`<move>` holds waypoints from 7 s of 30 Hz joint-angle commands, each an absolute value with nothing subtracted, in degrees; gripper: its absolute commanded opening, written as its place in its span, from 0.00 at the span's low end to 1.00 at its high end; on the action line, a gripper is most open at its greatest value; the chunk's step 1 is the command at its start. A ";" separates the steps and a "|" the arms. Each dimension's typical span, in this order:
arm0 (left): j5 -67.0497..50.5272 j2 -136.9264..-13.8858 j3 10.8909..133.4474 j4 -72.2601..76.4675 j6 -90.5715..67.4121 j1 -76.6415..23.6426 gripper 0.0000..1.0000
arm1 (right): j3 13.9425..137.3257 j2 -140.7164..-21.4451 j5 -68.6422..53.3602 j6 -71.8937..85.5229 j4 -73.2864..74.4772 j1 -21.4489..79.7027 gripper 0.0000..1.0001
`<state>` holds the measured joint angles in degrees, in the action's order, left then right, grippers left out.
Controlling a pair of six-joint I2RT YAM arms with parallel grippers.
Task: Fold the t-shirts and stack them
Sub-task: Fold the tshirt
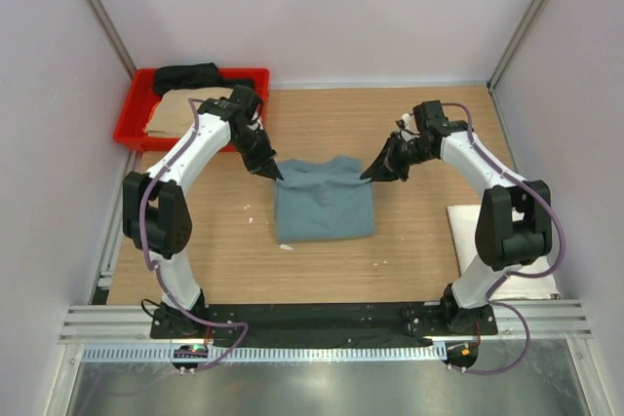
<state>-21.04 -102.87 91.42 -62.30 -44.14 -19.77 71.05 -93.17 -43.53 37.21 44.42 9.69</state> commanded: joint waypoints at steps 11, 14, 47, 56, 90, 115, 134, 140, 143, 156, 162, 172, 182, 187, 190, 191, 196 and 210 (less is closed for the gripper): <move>-22.32 -111.45 99.67 -60.30 -43.24 -15.47 0.00 | 86.39 -108.98 -48.25 38.76 34.36 8.61 0.02; -23.81 -110.66 99.14 -59.59 -44.55 -15.47 0.00 | 88.33 -109.07 -47.73 37.54 36.03 8.61 0.02; -29.96 -56.36 47.40 -49.40 -63.80 -29.26 0.00 | 44.74 -56.71 -36.04 27.78 67.75 9.14 0.02; -31.39 -39.84 32.09 -50.08 -75.58 -31.47 0.00 | 37.71 -50.01 -38.49 30.15 71.19 10.54 0.02; -24.44 -67.83 59.64 -65.11 -54.51 -27.18 0.00 | 57.29 -71.69 -34.37 36.48 57.05 21.72 0.01; -26.63 -133.24 118.73 -58.28 -40.08 -9.06 0.08 | 101.77 -128.05 -43.59 40.07 29.63 6.95 0.20; -10.98 -100.47 87.66 -49.93 -29.35 -16.08 0.47 | 85.10 -110.58 -29.18 23.04 33.85 6.24 1.00; -13.45 -95.89 76.74 -42.46 -29.71 -18.10 0.48 | 71.65 -104.59 -28.30 19.78 25.41 8.70 1.00; -12.75 -97.20 74.37 -37.81 -29.97 -17.93 0.52 | 68.03 -104.06 -29.97 19.08 21.10 10.54 1.00; -16.35 -105.20 73.04 -26.54 -31.20 -18.19 0.54 | 64.78 -106.35 -33.75 20.39 16.44 13.09 0.73; -18.44 -103.71 68.12 -23.83 -30.50 -18.98 0.55 | 63.02 -105.91 -33.75 21.18 15.12 13.18 0.72; -22.23 -100.90 61.61 -18.90 -33.40 -19.86 0.54 | 62.40 -106.00 -34.28 22.32 14.06 13.18 0.69; -19.95 -93.61 57.49 -19.17 -32.97 -20.83 0.56 | 60.38 -104.94 -34.37 22.76 13.80 13.18 0.66; -21.97 -94.04 56.52 -18.29 -32.25 -20.92 0.55 | 59.24 -104.85 -34.63 22.94 13.45 13.18 0.66; -21.89 -94.57 55.63 -15.74 -31.73 -21.53 0.55 | 59.24 -104.85 -34.80 23.29 13.36 13.18 0.66; -21.62 -95.18 56.16 -16.08 -31.55 -21.62 0.55 | 59.33 -104.94 -34.89 23.47 13.36 13.10 0.66; -19.96 -96.42 56.69 -16.70 -30.68 -21.80 0.55 | 60.47 -105.21 -35.16 23.55 13.45 13.18 0.65; -19.68 -95.10 54.23 -11.61 -25.40 -21.88 0.57 | 60.03 -106.79 -35.77 23.55 13.53 13.18 0.63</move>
<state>-17.65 -96.36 55.20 -16.56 -27.68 -21.71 60.31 -106.26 -35.51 23.90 13.15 12.75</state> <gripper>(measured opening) 0.566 0.635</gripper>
